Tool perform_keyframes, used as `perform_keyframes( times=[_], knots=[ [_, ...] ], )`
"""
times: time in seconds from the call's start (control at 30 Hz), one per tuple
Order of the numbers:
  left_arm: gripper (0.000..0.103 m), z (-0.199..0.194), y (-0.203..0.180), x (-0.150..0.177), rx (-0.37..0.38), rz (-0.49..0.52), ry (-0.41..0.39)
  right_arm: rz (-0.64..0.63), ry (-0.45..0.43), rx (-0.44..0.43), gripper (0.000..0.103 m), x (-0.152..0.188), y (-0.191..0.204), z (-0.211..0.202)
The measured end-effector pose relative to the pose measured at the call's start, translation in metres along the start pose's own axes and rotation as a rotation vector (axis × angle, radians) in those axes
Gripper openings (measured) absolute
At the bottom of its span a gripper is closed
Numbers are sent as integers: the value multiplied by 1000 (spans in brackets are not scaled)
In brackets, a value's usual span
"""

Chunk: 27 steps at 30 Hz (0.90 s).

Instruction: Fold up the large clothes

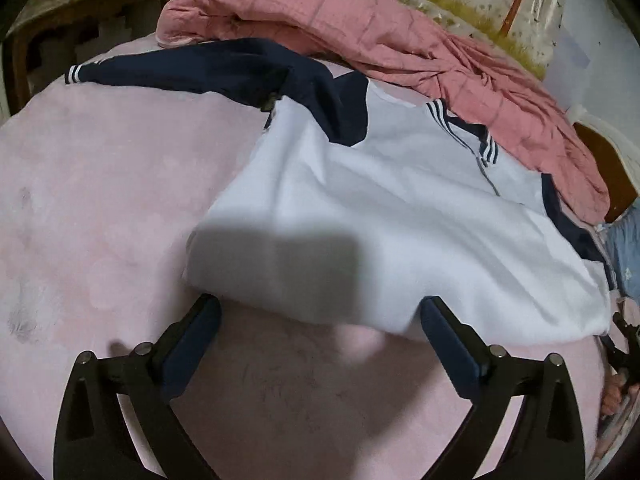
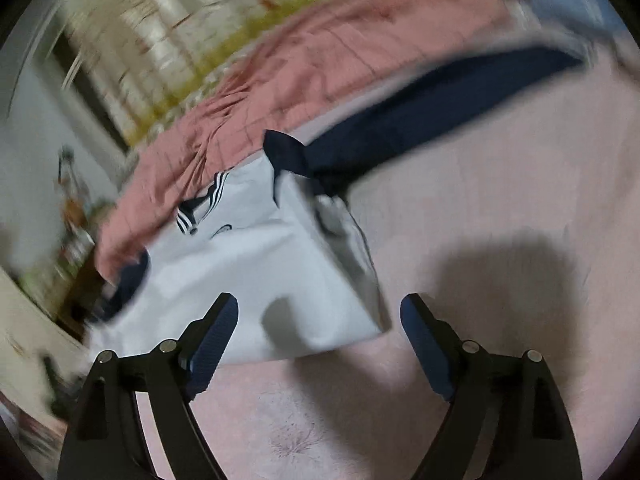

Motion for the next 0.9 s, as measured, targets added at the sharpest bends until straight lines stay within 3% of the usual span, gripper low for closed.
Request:
perform_keyframes(
  times=[0.03,0.07,0.1,0.13,0.2,0.23,0.33,0.37,0.43,0.5,0.57,0.63,0.77,0.83,0.87,0.9],
  knots=[
    [54,0,-6,-1,20,26,-11,4,22,19,70,1,-3,7],
    [32,1,-15,-1,71,44,-9,-19,36,46,51,3,-1,12],
    [13,-1,-23,0,85,59,-23,-57,65,36,22,9,7,18],
    [11,-7,-26,-3,48,86,-56,-87,88,11,11,14,15,21],
    [9,-19,-31,-8,45,98,-109,-118,41,48,10,14,18,16],
    [9,-28,-31,-11,50,86,-134,-105,-26,60,10,7,16,2],
    [9,-38,-28,-18,68,83,-151,-131,-141,106,9,-5,13,-22],
    [9,-36,-24,-20,47,94,-151,-139,-135,136,9,-4,12,-18],
    [5,-28,-6,-22,-75,102,-153,-157,-92,188,9,1,10,-4],
    [4,-3,3,-9,-37,55,-44,-154,-47,202,9,3,8,8],
    [4,-5,-2,-9,-44,88,-55,-159,-9,207,10,8,7,15],
    [7,-12,-11,-11,-51,130,-86,-171,-31,222,11,5,4,11],
    [14,-25,-17,-15,-88,162,-130,-173,-96,260,28,0,-1,-4],
    [20,-43,-29,-21,-107,237,-194,-172,-139,241,28,-5,2,-18],
    [23,-54,-40,-24,-112,295,-232,-176,-166,237,34,-8,5,-26],
    [32,-63,-48,-28,-116,337,-269,-187,-202,239,46,-11,9,-36]
  ],
)
Point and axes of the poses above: each gripper's, at about its wrist camera, not at the fingertips, and z roughly the way its jaws point, y to its left, x to its underside, the point moved 9 cm from there along z, roughly the way its jaws point, and after that the axes turned 13 degrees about x, right-handed, at the moved point
